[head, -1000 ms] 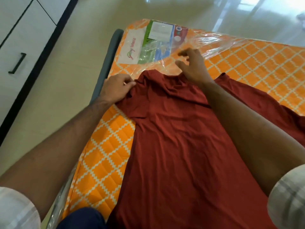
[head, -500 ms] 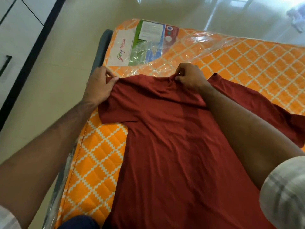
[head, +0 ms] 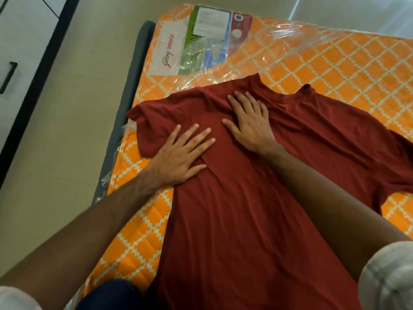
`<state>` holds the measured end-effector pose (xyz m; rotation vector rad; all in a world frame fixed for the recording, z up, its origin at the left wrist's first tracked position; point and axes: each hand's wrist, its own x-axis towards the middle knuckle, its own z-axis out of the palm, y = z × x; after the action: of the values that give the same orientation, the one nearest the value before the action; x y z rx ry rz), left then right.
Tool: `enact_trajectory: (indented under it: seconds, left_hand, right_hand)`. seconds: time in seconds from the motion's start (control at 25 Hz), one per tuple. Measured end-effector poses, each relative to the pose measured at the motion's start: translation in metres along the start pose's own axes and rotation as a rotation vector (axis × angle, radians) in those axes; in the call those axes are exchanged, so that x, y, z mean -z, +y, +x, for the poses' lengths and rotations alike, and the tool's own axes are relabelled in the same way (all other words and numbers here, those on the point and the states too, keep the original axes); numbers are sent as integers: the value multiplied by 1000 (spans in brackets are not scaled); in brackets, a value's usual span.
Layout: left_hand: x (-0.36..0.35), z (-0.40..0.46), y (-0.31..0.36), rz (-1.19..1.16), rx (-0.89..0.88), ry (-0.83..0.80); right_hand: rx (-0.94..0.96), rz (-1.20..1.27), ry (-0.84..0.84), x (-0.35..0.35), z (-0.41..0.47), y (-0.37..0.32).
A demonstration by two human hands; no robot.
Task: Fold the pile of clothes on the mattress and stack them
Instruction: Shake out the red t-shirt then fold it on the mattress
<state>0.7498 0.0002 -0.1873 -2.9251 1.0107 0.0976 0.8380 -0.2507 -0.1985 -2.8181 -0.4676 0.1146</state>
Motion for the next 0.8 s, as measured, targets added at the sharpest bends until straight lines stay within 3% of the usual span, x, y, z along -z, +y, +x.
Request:
enact_trajectory:
  seconds: [0.12, 0.2, 0.32, 0.4, 0.52, 0.64, 0.8]
  left_hand:
    - [3, -5, -10, 37, -9, -28]
    - [18, 10, -9, 55, -14, 11]
    - [41, 71, 2, 77, -49, 152]
    - [53, 124, 12, -46, 37, 192]
    - [60, 197, 24, -286, 234, 131]
    - [58, 232, 15, -349, 403, 1]
    - [53, 244, 6, -235, 419, 173]
  right_hand:
    - [91, 9, -86, 15, 17, 23]
    - [113, 70, -4, 30, 8, 46]
    - [-166, 105, 290, 50, -27, 104]
    - [-393, 60, 359, 65, -43, 145]
    - [-537, 110, 142, 93, -41, 187]
    - [-506, 232, -28, 98, -14, 192]
    - [-556, 263, 128, 94, 8, 199]
